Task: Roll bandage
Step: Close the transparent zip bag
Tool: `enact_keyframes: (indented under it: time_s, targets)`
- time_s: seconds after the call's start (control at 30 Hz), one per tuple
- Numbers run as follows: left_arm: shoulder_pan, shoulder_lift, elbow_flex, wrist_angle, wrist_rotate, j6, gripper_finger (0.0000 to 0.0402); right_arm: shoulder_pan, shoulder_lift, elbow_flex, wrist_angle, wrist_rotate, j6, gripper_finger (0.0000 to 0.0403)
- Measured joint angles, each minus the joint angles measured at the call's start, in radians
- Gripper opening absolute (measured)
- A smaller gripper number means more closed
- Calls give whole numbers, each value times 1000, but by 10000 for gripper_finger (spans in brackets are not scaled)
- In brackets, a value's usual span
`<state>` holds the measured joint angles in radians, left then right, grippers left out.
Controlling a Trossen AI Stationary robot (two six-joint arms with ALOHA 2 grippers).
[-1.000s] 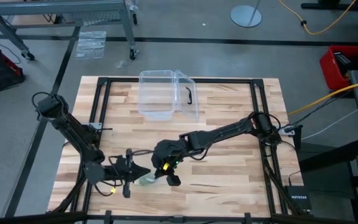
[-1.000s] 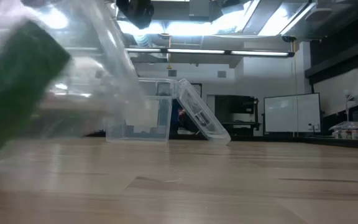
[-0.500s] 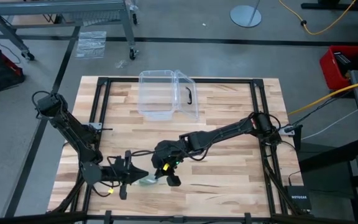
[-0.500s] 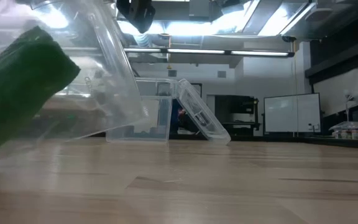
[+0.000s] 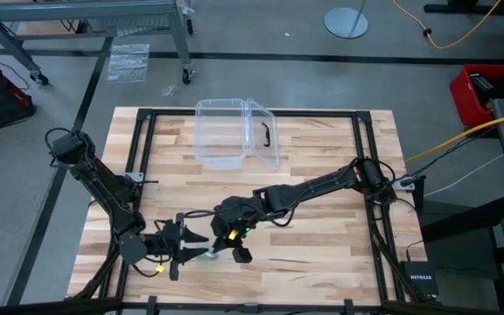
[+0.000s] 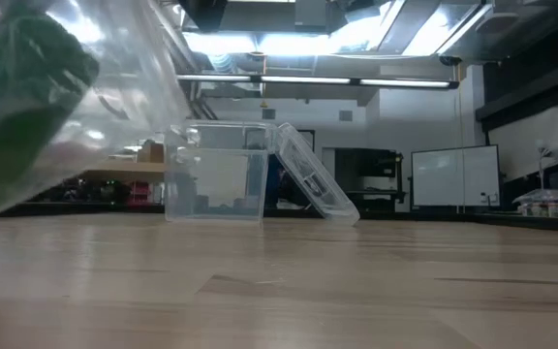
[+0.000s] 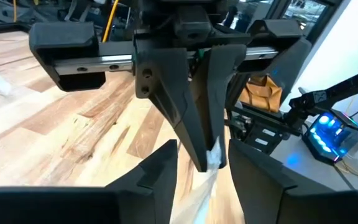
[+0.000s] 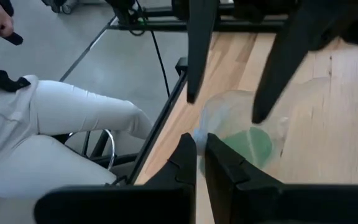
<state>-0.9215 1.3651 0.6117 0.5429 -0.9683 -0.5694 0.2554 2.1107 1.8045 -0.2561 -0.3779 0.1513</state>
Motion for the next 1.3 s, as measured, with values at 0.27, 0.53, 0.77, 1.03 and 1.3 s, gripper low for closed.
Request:
enact_keyframes:
  time_s: [0.27, 0.53, 0.77, 1.03, 1.3]
  targets:
    - [0, 0, 0, 18, 23, 0, 135, 0, 0, 0, 23, 19, -1, 17]
    - [0, 1, 0, 13, 50, 4, 113, 0, -1, 0, 27, 19, -6, 17]
    - [0, 1, 0, 7, 52, 20, 51, 0, -1, 0, 28, 19, -8, 17]
    - [1, 1, 0, -23, 46, 26, 2, 0, -1, 0, 27, 19, -9, 17]
    - [4, 2, 0, 2, -18, 67, 0, -2, -4, 1, 22, 19, -8, 17]
